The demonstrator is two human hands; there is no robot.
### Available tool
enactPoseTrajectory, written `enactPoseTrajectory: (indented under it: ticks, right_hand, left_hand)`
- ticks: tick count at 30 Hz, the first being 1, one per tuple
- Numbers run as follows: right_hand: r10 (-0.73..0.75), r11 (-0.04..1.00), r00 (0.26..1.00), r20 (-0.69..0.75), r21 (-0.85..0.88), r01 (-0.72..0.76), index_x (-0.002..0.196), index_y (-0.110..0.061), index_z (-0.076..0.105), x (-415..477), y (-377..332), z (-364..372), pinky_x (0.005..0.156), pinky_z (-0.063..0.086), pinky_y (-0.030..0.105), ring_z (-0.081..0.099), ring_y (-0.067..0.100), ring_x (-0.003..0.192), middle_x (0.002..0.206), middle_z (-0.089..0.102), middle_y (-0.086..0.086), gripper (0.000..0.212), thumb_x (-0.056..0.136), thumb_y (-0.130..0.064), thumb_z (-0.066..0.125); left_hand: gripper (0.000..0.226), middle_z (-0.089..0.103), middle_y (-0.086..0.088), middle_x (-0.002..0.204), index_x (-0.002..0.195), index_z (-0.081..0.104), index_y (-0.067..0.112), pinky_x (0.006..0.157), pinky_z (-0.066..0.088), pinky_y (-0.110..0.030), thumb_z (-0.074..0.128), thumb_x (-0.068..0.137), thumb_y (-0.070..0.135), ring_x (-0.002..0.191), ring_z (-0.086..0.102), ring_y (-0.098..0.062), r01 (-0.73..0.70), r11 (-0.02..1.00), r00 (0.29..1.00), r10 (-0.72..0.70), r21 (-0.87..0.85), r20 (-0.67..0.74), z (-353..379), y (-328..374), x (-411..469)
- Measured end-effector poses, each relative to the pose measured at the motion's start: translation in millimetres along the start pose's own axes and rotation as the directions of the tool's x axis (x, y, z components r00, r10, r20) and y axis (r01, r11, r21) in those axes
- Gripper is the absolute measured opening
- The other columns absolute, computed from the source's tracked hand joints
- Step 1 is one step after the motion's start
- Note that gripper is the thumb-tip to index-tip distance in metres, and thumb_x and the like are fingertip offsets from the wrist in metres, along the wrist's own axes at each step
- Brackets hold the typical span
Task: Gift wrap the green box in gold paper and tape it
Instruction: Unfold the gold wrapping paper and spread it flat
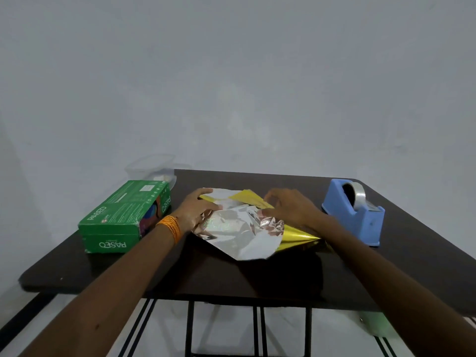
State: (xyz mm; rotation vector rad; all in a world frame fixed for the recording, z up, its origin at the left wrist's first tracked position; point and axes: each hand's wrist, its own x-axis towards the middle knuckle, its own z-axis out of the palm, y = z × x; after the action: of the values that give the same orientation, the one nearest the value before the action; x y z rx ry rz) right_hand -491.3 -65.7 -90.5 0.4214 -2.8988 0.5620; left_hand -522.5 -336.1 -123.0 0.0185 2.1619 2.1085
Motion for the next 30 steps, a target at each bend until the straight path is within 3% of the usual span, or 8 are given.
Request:
enactPoseTrajectory:
  ticks: [7, 12, 14, 17, 20, 25, 27, 30]
  right_hand:
    - [0.089, 0.995, 0.994, 0.071, -0.042, -0.086, 0.126, -0.025, 0.061, 19, 16, 18, 0.094, 0.051, 0.037, 0.059, 0.018, 0.107, 0.124, 0.064, -0.002, 0.056, 0.079, -0.053, 0.075]
    - [0.177, 0.963, 0.983, 0.048, -0.213, -0.163, 0.114, -0.021, 0.064, 17, 26, 26, 0.084, 0.052, 0.037, 0.06, 0.021, 0.1, 0.11, 0.064, -0.001, 0.05, 0.079, -0.056, 0.071]
    - [0.184, 0.961, 0.981, 0.06, -0.221, -0.167, 0.102, -0.021, 0.069, 21, 29, 31, 0.082, 0.054, 0.037, 0.062, 0.021, 0.096, 0.105, 0.067, -0.002, 0.04, 0.08, -0.055, 0.07]
    - [0.198, 0.955, 0.98, -0.007, -0.225, -0.194, 0.083, -0.024, 0.07, 24, 27, 33, 0.069, 0.049, 0.03, 0.065, 0.02, 0.087, 0.089, 0.068, -0.003, 0.012, 0.083, -0.037, 0.069]
    - [0.262, 0.935, 0.96, -0.097, -0.22, -0.277, 0.082, -0.017, 0.07, 32, 31, 35, 0.065, 0.044, 0.028, 0.065, 0.025, 0.079, 0.083, 0.068, 0.002, 0.007, 0.083, -0.019, 0.063]
    - [0.489, 0.872, 0.858, -0.158, 0.051, -0.487, 0.072, -0.008, 0.064, 55, 58, 30, 0.058, 0.045, 0.027, 0.066, 0.03, 0.075, 0.077, 0.067, 0.007, 0.008, 0.075, -0.012, 0.058]
    - [0.577, 0.813, 0.804, -0.148, 0.207, -0.545, 0.075, -0.006, 0.07, 61, 72, 25, 0.055, 0.049, 0.028, 0.069, 0.032, 0.078, 0.075, 0.067, 0.01, 0.009, 0.075, -0.01, 0.062]
    - [0.66, 0.744, 0.723, -0.205, 0.316, -0.589, 0.107, 0.001, 0.065, 56, 72, 22, 0.076, 0.053, 0.036, 0.065, 0.038, 0.103, 0.103, 0.067, 0.018, 0.026, 0.09, -0.015, 0.056]
  left_hand:
    - [0.056, 0.058, -0.023, 0.118, 0.121, 0.062, 0.026, 0.083, 0.055, -0.052, 0.069, 0.078, -0.009, 0.105, 0.062, -0.042, 0.026, 0.996, 0.993, -0.035, 0.081, 0.113, -19, 6, -23]
    - [0.052, 0.058, -0.021, 0.12, 0.12, 0.063, 0.023, 0.071, 0.057, -0.044, 0.068, 0.08, -0.01, 0.1, 0.063, -0.038, 0.051, 0.99, 0.99, -0.067, 0.131, 0.124, -26, 8, -40]
    - [0.05, 0.06, -0.024, 0.12, 0.119, 0.064, 0.019, 0.08, 0.056, -0.048, 0.067, 0.08, -0.013, 0.1, 0.065, -0.04, 0.042, 0.993, 0.993, -0.054, 0.115, 0.104, -28, 8, -44]
    - [0.048, 0.059, -0.022, 0.122, 0.118, 0.065, 0.016, 0.083, 0.054, -0.042, 0.066, 0.08, -0.013, 0.103, 0.063, -0.037, 0.047, 0.992, 0.991, -0.061, 0.115, 0.116, -34, 7, -47]
    - [0.049, 0.058, -0.016, 0.125, 0.117, 0.066, 0.017, 0.082, 0.054, -0.039, 0.066, 0.079, -0.014, 0.106, 0.06, -0.031, 0.052, 0.991, 0.99, -0.068, 0.125, 0.127, -42, 6, -48]
    - [0.049, 0.057, -0.016, 0.09, 0.121, 0.061, 0.01, 0.039, 0.044, -0.022, 0.059, 0.082, -0.018, 0.05, 0.059, -0.015, 0.054, 0.994, 0.99, -0.067, 0.099, 0.124, -47, 10, -55]
    - [0.048, 0.061, -0.019, 0.088, 0.121, 0.06, 0.007, 0.039, 0.044, -0.019, 0.058, 0.081, -0.02, 0.051, 0.059, -0.015, 0.037, 0.995, 0.992, -0.049, 0.097, 0.12, -47, 11, -55]
    - [0.047, 0.066, -0.01, 0.099, 0.12, 0.063, 0.006, 0.052, 0.049, -0.018, 0.061, 0.079, -0.018, 0.071, 0.063, -0.016, 0.016, 0.988, 0.988, -0.039, 0.156, 0.148, -48, 12, -55]
